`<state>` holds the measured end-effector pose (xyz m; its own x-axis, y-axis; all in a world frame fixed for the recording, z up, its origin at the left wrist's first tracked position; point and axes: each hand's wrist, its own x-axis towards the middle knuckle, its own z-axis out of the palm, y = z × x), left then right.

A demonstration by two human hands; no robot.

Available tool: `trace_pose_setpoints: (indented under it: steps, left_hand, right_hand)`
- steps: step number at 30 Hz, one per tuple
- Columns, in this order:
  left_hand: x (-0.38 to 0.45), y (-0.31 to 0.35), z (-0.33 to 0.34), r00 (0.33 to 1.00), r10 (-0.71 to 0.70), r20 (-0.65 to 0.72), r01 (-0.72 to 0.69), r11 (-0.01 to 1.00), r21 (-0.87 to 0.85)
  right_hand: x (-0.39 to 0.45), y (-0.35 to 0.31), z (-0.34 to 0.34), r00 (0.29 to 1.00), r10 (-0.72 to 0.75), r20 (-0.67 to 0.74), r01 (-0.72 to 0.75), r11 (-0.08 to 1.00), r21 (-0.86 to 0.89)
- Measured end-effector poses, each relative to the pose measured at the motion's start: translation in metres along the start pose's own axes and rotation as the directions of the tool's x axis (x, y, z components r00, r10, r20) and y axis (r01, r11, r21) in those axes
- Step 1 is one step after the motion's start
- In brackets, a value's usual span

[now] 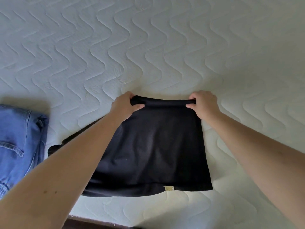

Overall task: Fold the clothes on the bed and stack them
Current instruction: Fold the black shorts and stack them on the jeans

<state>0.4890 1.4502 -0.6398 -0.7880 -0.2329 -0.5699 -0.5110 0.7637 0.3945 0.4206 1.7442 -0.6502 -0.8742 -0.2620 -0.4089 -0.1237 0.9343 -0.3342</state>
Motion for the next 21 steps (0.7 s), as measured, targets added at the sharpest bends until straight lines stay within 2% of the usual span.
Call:
trace_pose_setpoints:
  steps: [2,7,12,14,17,21]
  left_hand:
    - [-0.004,-0.005,-0.002,1.000,0.007,0.017,-0.009,0.994,0.105]
    - [-0.022,-0.002,-0.004,0.992,0.089,-0.087,-0.096,0.992,-0.078]
    - [-0.060,-0.004,0.000,0.985,0.127,-0.119,-0.144,0.979,-0.145]
    - [-0.078,-0.008,0.006,0.975,0.175,-0.137,-0.186,0.979,-0.078]
    - [-0.105,-0.014,0.019,0.925,0.348,-0.153,-0.344,0.937,0.055]
    - [-0.132,-0.029,0.047,0.864,0.493,-0.104,-0.441,0.839,0.319]
  right_hand:
    - [-0.002,-0.002,-0.002,0.999,-0.053,0.002,0.053,0.999,-0.002]
    - [-0.013,-0.002,-0.004,0.988,-0.150,-0.031,0.152,0.985,0.076]
    - [-0.041,0.004,-0.003,0.934,-0.292,-0.205,0.289,0.956,-0.047]
    - [-0.059,0.006,-0.003,0.894,-0.362,-0.265,0.355,0.932,-0.075]
    - [-0.082,0.014,0.001,0.801,-0.519,-0.298,0.482,0.855,-0.193]
    - [-0.106,0.025,0.013,0.744,-0.597,-0.301,0.495,0.794,-0.352]
